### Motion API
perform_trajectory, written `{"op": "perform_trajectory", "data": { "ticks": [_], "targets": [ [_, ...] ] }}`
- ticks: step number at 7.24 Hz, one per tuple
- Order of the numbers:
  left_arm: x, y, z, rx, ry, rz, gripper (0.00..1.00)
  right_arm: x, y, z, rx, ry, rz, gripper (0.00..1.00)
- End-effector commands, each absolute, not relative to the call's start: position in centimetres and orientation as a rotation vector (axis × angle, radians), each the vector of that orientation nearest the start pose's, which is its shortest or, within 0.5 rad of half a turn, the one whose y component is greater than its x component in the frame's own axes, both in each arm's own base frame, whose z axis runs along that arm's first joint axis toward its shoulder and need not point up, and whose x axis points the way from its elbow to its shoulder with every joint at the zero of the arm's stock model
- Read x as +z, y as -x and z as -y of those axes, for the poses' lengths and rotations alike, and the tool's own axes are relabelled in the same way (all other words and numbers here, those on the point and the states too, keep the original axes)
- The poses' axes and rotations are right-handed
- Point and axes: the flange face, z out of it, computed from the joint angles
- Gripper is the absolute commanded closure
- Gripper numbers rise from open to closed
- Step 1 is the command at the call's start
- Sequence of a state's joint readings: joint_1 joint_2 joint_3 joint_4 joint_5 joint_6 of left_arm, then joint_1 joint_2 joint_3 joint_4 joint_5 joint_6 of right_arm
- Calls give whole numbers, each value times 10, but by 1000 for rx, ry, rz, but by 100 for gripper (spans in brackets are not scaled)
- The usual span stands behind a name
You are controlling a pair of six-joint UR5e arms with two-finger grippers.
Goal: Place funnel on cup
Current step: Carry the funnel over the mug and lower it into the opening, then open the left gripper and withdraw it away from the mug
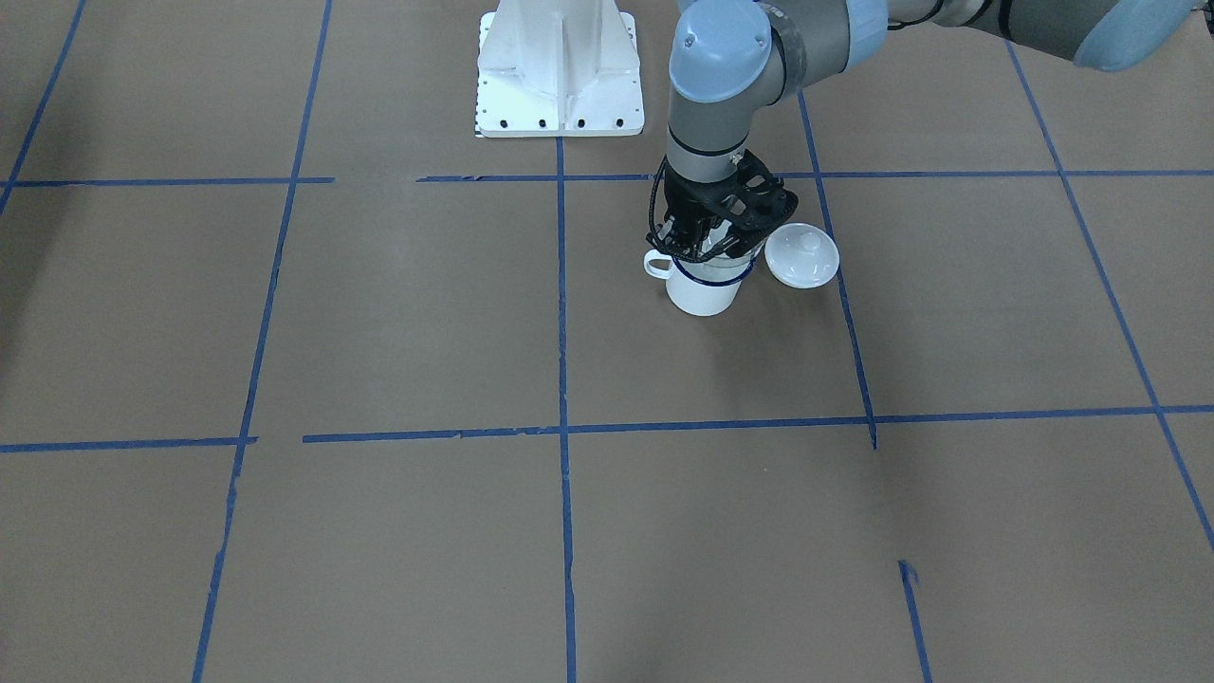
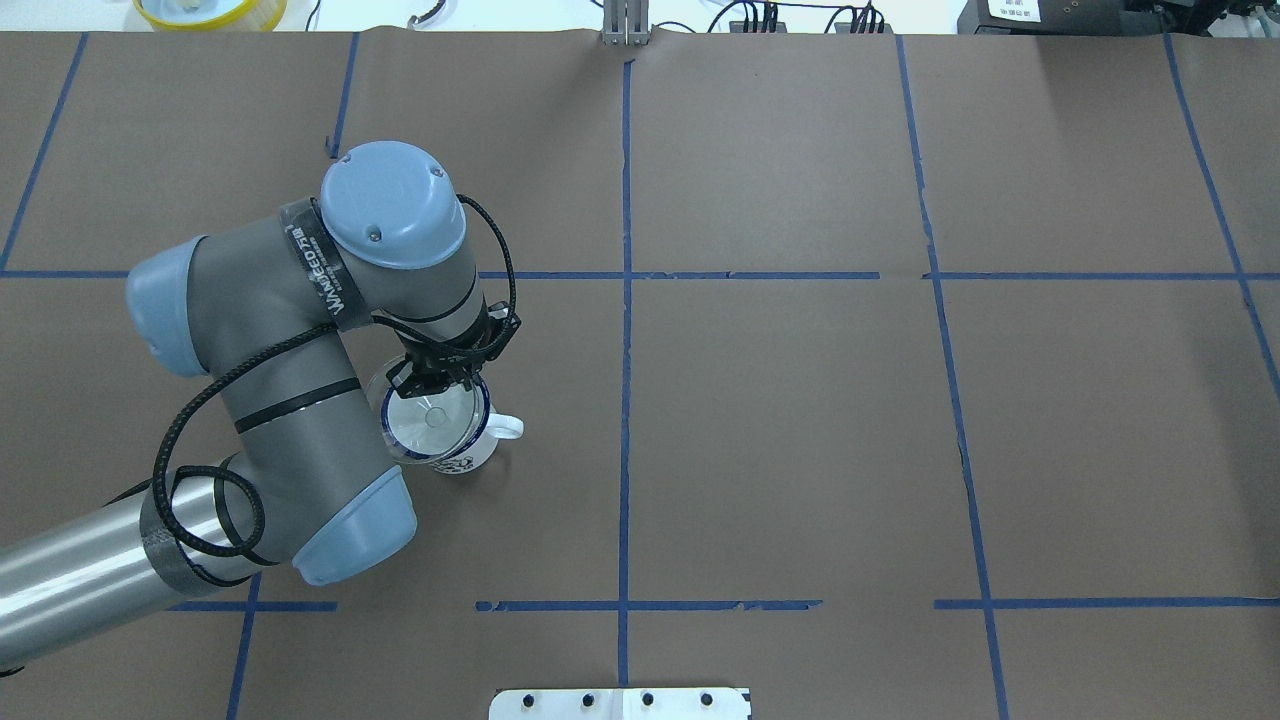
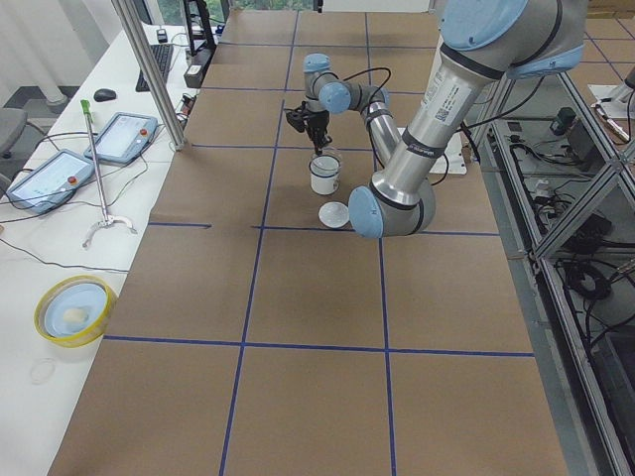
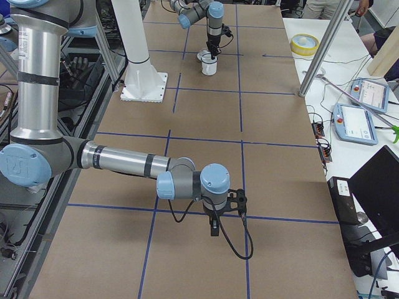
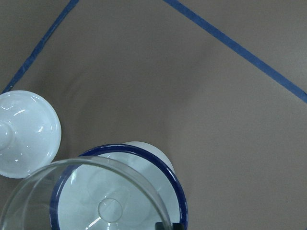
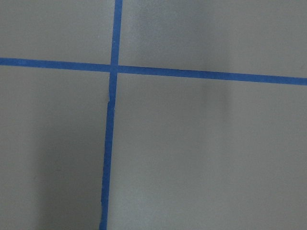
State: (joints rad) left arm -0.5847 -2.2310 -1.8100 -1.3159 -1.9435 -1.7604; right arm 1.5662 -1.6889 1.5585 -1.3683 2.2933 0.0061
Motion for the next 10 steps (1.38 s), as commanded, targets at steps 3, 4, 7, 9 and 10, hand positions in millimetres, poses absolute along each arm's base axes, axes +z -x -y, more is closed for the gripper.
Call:
{"op": "perform_trajectory", "data": {
  "ticks": [3, 4, 7, 9, 10],
  "targets": [
    [211, -487, 437, -617, 232, -705, 100, 703, -65, 444, -25, -65, 723, 0],
    [211, -487, 437, -616, 232, -706, 95, 703, -65, 444, -25, -65, 723, 0],
    [207, -482, 436, -597, 211, -721, 0, 703, -65, 444, -25, -65, 723, 0],
    [209, -433, 483, -513, 105, -736, 0, 703, -65, 444, -25, -65, 723, 0],
    [218, -386, 516, -448, 35, -741, 0, 703, -65, 444, -25, -65, 723, 0]
  ]
}}
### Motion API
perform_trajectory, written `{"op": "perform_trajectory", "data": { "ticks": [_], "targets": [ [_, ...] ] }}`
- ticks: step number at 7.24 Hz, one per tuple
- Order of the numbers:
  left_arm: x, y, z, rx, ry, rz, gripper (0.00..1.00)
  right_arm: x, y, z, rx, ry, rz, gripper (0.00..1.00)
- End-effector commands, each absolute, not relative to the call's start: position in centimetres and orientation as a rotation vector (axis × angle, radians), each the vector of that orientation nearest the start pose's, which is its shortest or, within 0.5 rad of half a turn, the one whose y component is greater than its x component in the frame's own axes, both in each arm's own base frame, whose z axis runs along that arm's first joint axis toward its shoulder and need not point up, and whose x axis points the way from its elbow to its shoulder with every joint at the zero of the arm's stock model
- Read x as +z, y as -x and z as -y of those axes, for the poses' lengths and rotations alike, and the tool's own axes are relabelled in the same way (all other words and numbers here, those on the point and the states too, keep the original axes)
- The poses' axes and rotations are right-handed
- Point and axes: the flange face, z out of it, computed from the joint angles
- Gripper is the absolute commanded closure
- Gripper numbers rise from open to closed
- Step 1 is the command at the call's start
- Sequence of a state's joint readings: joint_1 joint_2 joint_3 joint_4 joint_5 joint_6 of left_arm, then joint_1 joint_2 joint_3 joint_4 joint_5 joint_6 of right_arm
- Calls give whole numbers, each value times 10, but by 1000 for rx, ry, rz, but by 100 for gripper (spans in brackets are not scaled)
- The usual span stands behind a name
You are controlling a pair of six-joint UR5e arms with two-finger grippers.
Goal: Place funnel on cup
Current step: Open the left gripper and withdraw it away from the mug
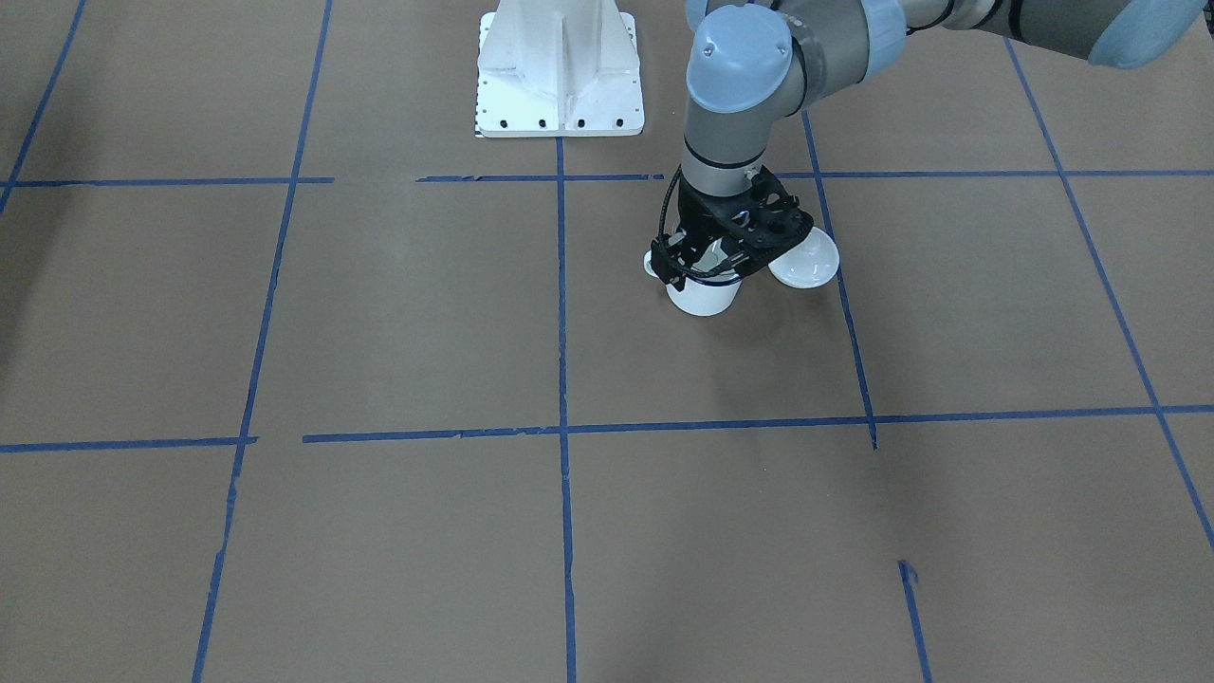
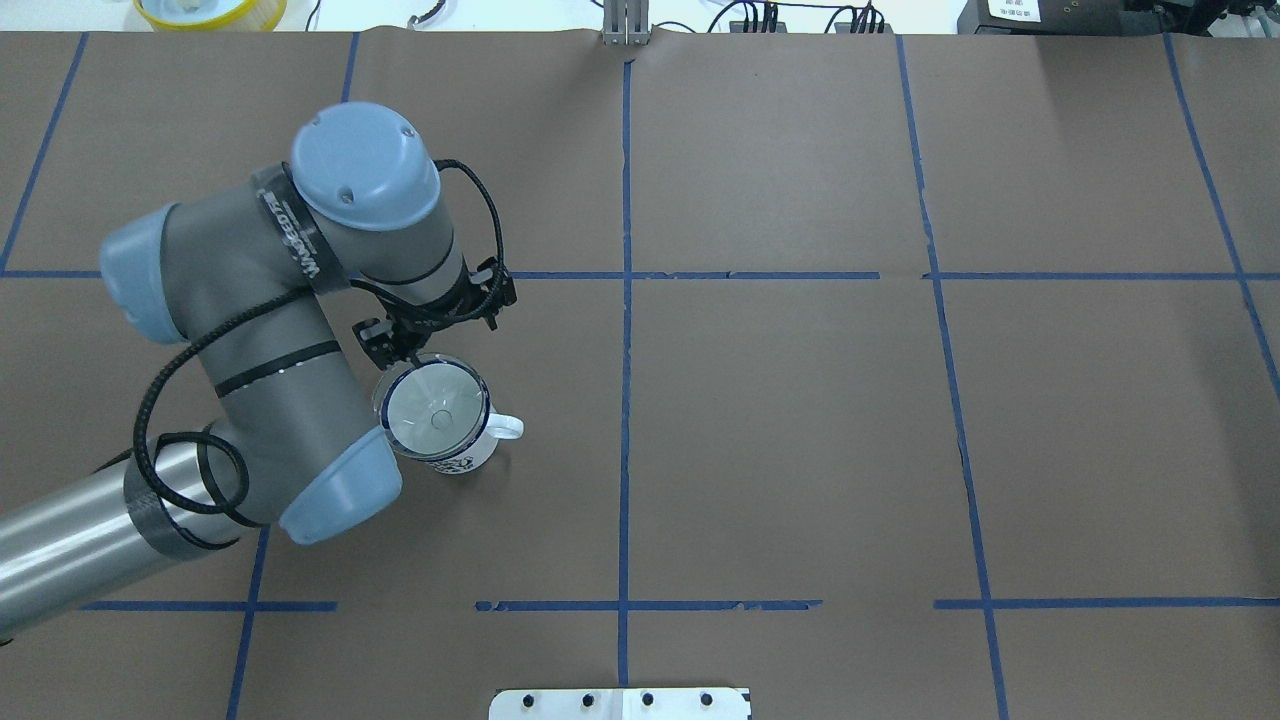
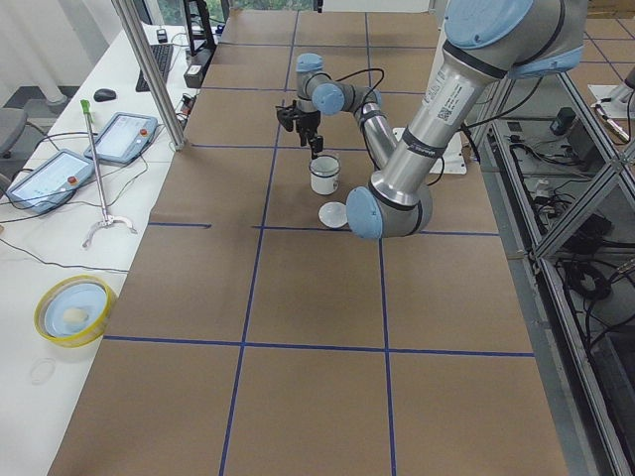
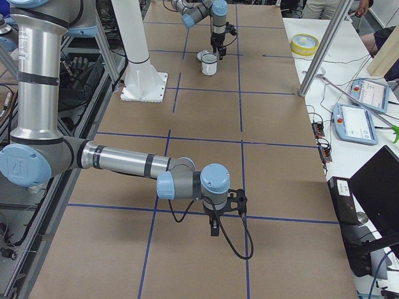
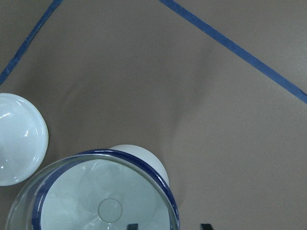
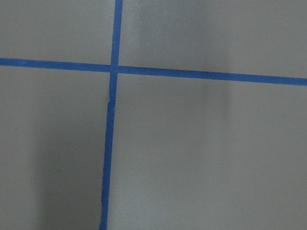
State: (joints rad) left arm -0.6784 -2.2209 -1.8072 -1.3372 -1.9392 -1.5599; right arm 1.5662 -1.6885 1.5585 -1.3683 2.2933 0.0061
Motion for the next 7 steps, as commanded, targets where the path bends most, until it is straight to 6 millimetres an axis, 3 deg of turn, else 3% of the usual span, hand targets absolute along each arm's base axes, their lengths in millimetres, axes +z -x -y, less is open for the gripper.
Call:
{"op": "perform_trajectory", "data": {
  "ticks": [1, 3, 4, 5, 7],
  "targets": [
    [242, -327, 536, -371, -19, -752, 0, 703, -65, 444, -25, -65, 723, 0],
    [303, -175, 566, -199, -84, -808, 0, 703, -65, 444, -25, -65, 723, 0],
    [345, -124, 566, -115, -114, -783, 0, 703, -65, 444, -25, -65, 723, 0],
    [396, -62, 557, -35, -150, -739, 0, 703, -65, 444, -25, -65, 723, 0],
    [487, 40, 513, 59, -167, -698, 0, 703, -65, 444, -25, -65, 723, 0]
  ]
}}
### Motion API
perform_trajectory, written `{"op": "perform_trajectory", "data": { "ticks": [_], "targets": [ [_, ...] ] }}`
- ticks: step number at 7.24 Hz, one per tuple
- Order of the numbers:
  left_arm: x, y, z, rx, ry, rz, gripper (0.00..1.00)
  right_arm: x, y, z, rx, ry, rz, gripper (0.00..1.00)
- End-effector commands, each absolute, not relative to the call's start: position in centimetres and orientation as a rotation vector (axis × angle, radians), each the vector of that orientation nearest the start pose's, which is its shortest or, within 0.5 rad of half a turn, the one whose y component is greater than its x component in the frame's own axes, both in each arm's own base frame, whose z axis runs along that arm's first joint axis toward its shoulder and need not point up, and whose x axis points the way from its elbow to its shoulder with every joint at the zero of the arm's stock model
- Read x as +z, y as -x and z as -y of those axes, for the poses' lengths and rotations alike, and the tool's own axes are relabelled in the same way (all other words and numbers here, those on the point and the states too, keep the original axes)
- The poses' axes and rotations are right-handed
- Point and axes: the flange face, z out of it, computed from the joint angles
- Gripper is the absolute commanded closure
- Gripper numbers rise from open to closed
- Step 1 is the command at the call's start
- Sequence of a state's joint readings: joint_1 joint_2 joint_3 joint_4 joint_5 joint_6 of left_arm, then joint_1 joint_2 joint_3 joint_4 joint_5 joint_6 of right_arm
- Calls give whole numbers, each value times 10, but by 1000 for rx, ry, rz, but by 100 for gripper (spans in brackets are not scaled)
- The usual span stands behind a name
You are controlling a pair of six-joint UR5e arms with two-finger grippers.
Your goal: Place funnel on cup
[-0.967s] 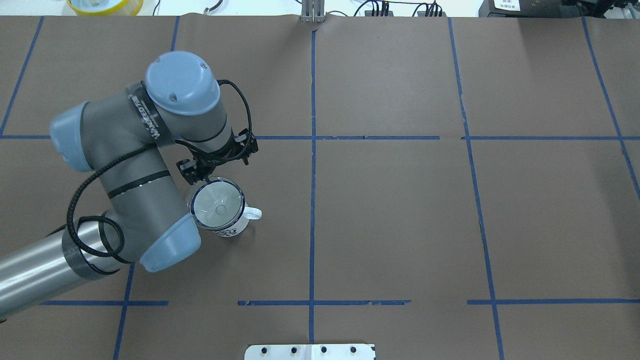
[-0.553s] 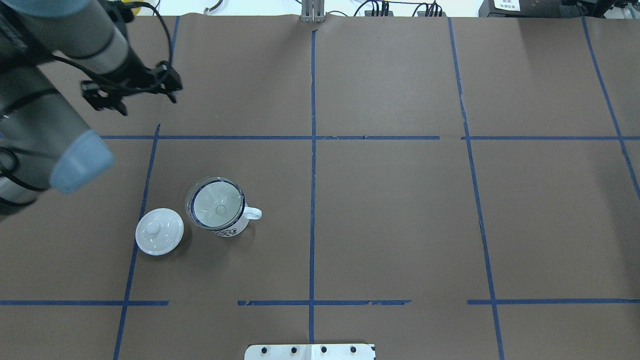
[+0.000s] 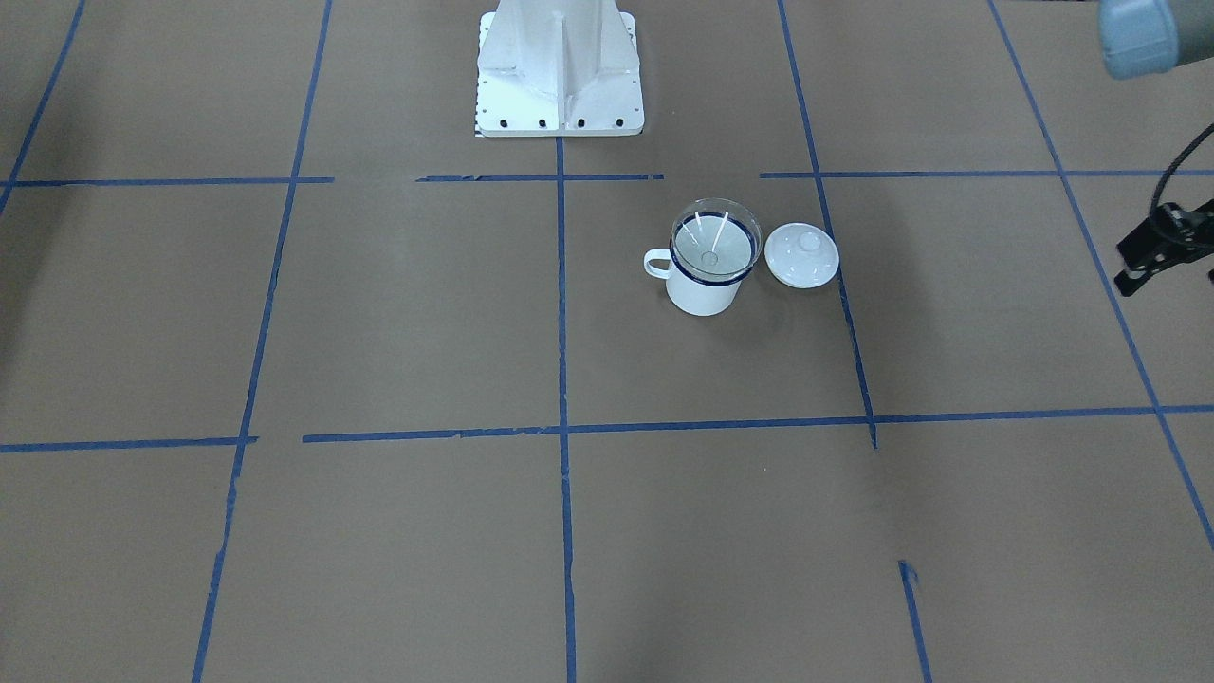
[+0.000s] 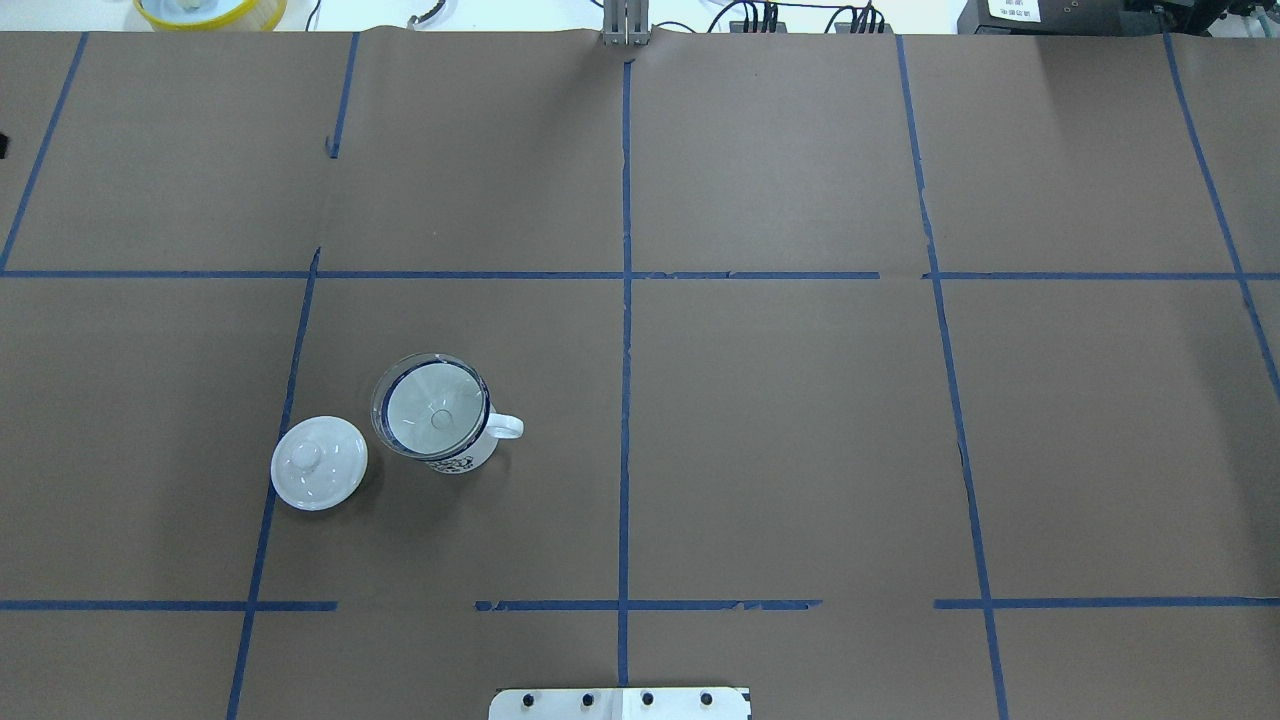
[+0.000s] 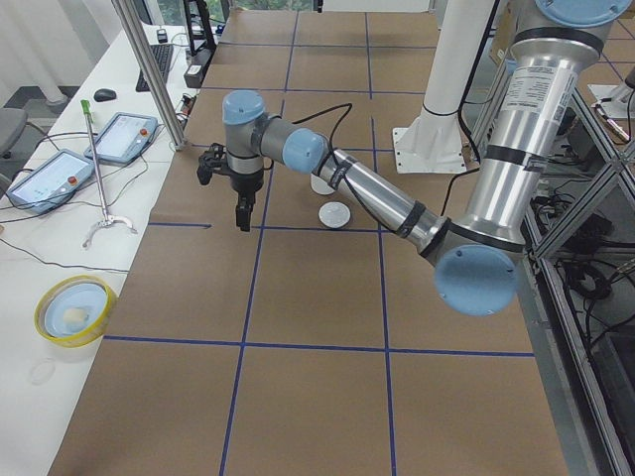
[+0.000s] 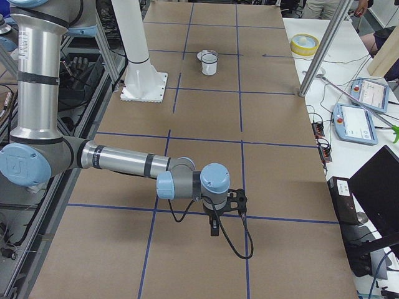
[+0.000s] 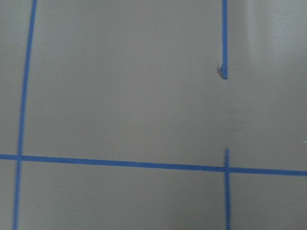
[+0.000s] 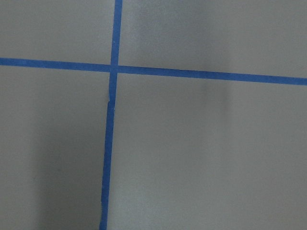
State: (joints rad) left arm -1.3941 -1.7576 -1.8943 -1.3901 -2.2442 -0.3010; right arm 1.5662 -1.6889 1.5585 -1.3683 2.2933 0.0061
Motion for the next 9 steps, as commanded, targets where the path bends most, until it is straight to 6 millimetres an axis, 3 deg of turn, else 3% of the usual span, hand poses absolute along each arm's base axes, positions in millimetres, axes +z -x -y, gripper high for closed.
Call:
{"op": "perform_trajectory", "data": {
  "ticks": [1, 2, 6, 7, 9],
  "targets": [
    [538, 83, 489, 108, -157, -683, 0, 703, -65, 444, -25, -65, 723, 0],
    [574, 109, 481, 70, -112, -707, 0, 703, -65, 444, -25, -65, 723, 0],
    [602, 101, 456, 30, -37, -792, 0, 703, -65, 444, -25, -65, 723, 0],
    [621, 100, 447, 20, -7, -794, 0, 704, -65, 444, -24, -64, 723, 0],
    [627, 101, 454, 32, -40, -787, 0, 703, -65, 444, -25, -65, 723, 0]
  ]
}}
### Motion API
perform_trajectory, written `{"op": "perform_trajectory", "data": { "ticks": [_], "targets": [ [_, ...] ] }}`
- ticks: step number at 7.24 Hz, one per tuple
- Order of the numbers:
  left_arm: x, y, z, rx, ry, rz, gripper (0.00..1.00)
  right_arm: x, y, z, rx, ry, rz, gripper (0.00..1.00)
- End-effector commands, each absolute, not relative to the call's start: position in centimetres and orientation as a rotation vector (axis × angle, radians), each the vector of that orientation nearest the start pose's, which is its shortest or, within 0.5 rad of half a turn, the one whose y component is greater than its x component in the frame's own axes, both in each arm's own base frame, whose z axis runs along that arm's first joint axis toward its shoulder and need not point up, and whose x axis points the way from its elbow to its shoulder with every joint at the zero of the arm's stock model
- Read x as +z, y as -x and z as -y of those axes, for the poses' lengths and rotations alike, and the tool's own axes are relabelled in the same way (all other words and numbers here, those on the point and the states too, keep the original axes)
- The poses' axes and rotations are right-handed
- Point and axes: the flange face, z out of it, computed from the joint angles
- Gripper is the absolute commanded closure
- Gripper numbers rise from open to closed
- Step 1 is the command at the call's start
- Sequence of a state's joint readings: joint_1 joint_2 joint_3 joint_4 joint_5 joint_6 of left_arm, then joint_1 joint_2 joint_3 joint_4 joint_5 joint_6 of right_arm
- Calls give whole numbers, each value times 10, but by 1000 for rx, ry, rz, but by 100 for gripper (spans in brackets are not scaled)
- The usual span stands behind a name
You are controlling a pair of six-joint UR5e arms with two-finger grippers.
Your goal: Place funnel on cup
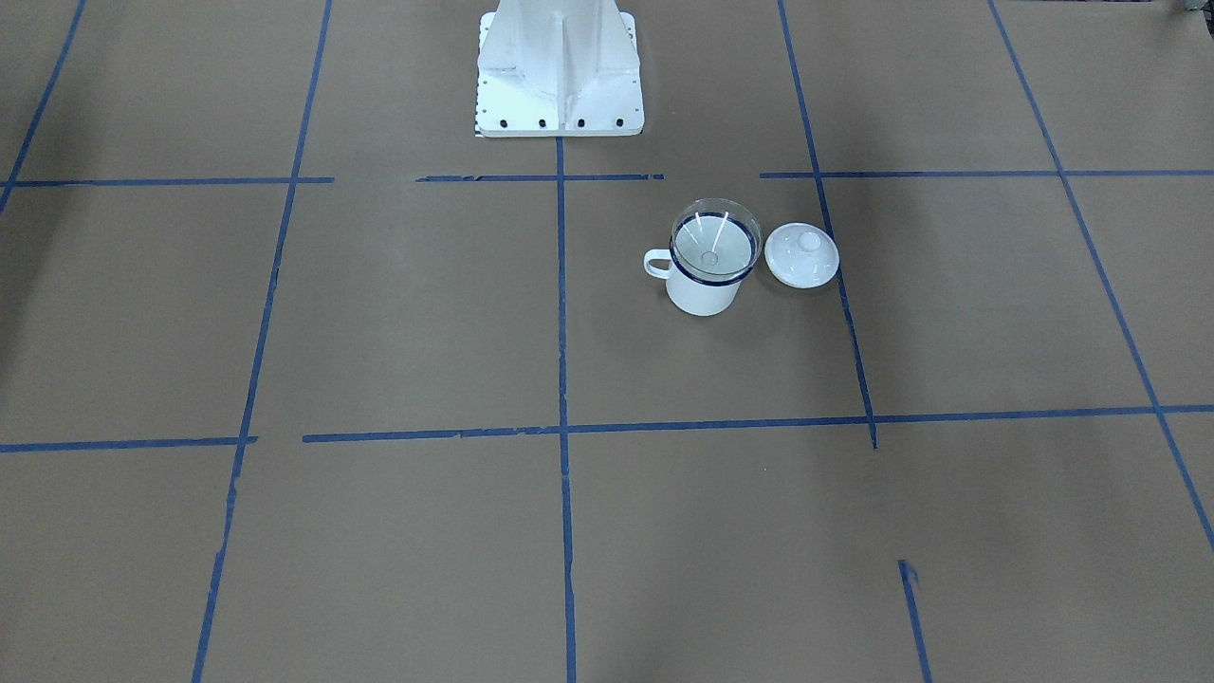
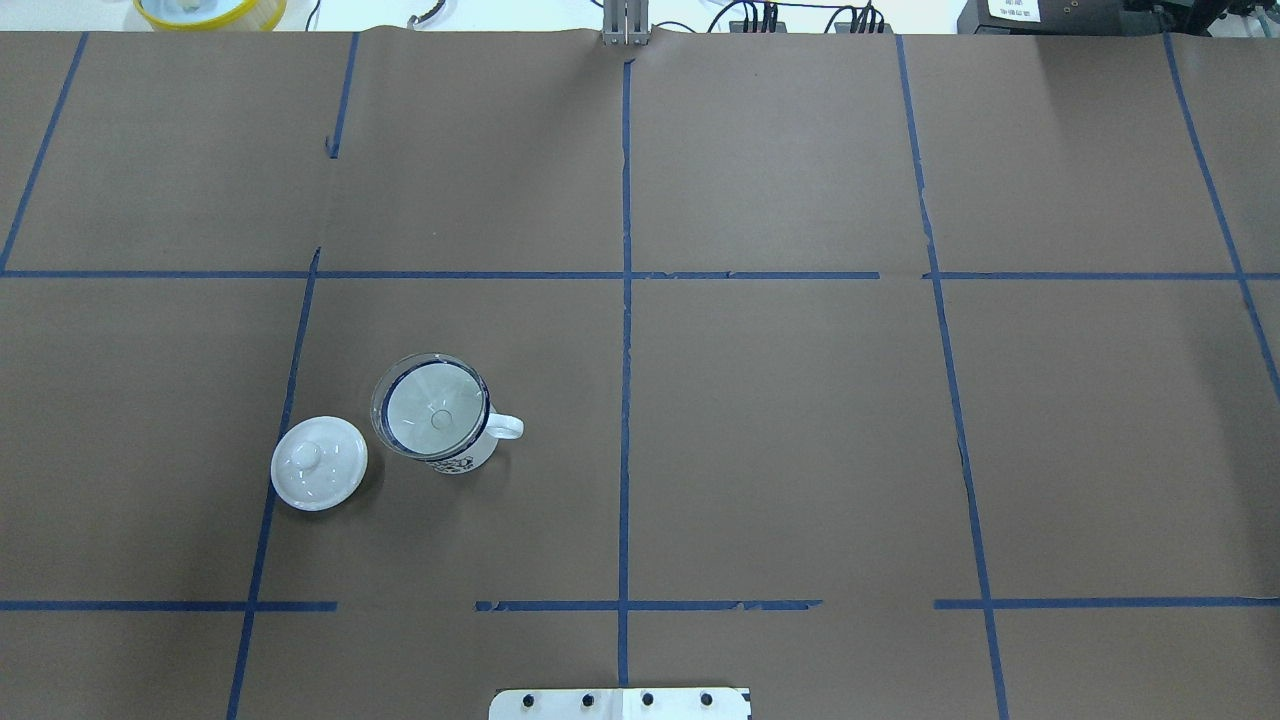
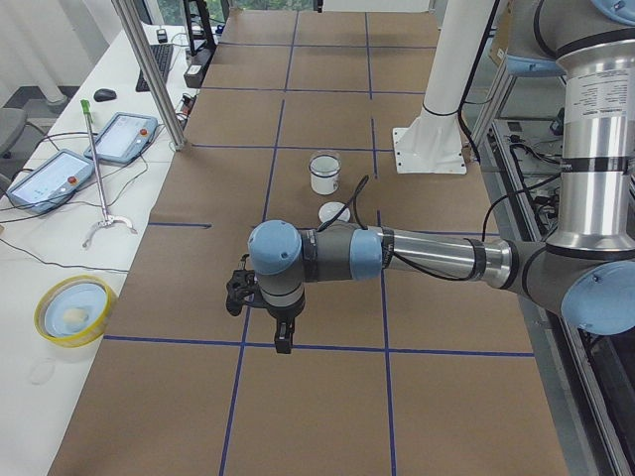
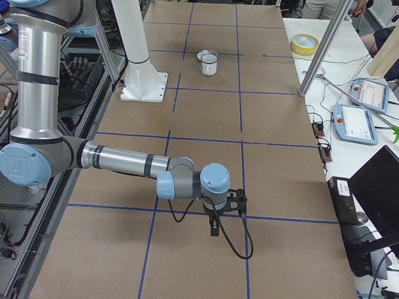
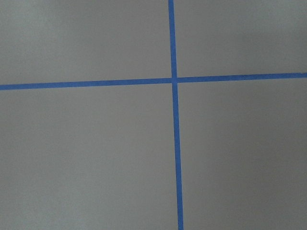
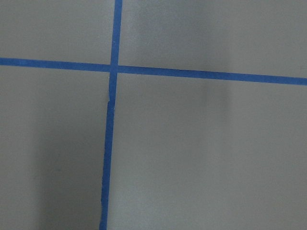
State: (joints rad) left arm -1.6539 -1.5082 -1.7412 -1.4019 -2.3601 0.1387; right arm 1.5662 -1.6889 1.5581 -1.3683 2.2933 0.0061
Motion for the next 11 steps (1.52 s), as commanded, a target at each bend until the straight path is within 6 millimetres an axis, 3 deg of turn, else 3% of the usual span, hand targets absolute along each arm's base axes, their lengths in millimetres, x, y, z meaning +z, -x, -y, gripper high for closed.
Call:
{"op": "perform_trajectory", "data": {
  "ticks": [1, 8, 11],
  "targets": [
    [633, 100, 459, 29, -27, -790, 0, 703, -65, 444, -25, -65, 723, 0],
    [636, 101, 464, 31, -25, -792, 0, 703, -65, 444, -25, -65, 723, 0],
    [618, 101, 473, 45, -56, -787, 0, 703, -65, 444, -25, -65, 723, 0]
  ]
}}
